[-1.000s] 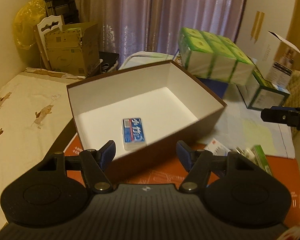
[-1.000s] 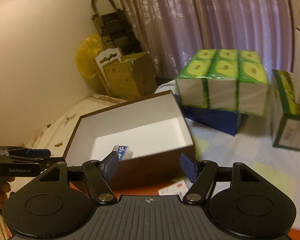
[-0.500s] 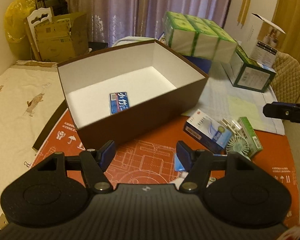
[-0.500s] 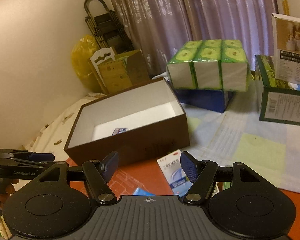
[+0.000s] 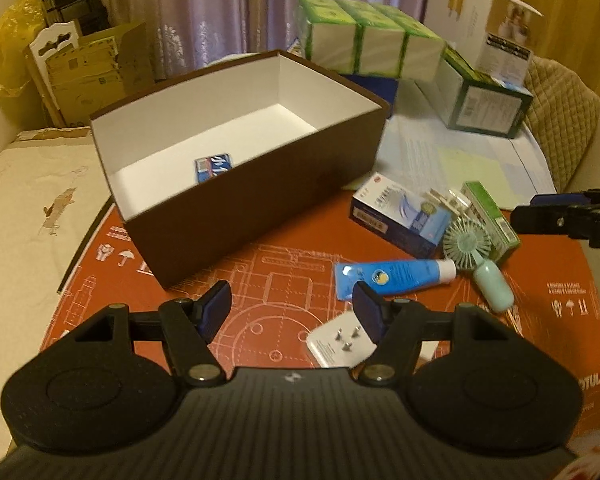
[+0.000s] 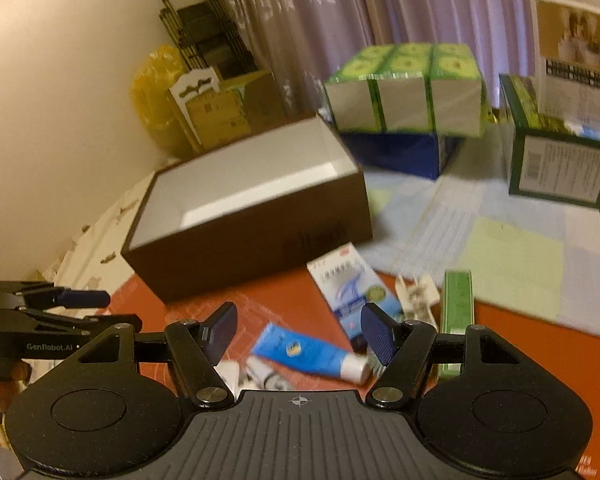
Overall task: Organize rigid objects
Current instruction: 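Withdraw both grippers from the box back toward the table items, then grasp the white plug adapter with the left gripper while the right gripper grasps the mint fan handle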
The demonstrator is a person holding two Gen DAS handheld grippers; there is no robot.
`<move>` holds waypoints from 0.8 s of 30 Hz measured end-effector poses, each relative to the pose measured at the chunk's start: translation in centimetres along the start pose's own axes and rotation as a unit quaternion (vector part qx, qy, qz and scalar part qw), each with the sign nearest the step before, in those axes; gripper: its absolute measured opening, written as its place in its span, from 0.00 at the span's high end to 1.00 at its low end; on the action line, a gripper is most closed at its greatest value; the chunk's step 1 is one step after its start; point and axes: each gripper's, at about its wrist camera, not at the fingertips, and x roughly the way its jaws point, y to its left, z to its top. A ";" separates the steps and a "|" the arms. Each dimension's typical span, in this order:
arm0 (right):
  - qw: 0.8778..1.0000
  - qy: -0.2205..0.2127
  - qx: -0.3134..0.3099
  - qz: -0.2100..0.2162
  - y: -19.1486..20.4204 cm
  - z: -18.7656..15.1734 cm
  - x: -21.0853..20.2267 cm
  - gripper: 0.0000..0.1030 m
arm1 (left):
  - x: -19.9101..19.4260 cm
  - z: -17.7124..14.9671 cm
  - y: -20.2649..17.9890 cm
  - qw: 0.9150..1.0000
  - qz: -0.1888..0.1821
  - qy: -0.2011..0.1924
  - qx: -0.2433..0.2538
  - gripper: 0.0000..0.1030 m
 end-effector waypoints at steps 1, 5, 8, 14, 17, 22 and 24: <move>1.000 0.006 0.002 -0.001 -0.1 -0.4 0.1 0.36 | 0.2 -0.2 -0.2 1.000 -0.004 0.002 0.006 0.39; 1.000 0.025 0.011 -0.006 -0.3 -1.7 0.3 0.36 | 0.9 -1.3 -1.2 0.999 -0.013 0.012 0.048 0.38; 0.999 0.036 0.018 -0.012 -0.4 -2.6 0.5 0.36 | 1.5 -1.9 -1.9 0.998 -0.019 0.021 0.063 0.38; 0.998 0.049 0.029 -0.028 -0.7 -3.9 0.4 0.36 | 2.5 -2.7 -2.4 0.996 -0.033 0.030 0.078 0.38; 0.997 0.054 0.034 -0.037 -0.9 -4.4 0.5 0.36 | 3.2 -3.1 -2.6 0.995 -0.036 0.036 0.089 0.38; 0.996 0.063 0.048 -0.049 -1.6 -5.2 0.6 0.36 | 4.8 -3.9 -3.2 0.991 -0.036 0.046 0.117 0.38; 0.995 0.066 0.053 -0.055 -1.8 -5.5 0.6 0.36 | 5.4 -4.1 -3.5 0.990 -0.038 0.049 0.128 0.38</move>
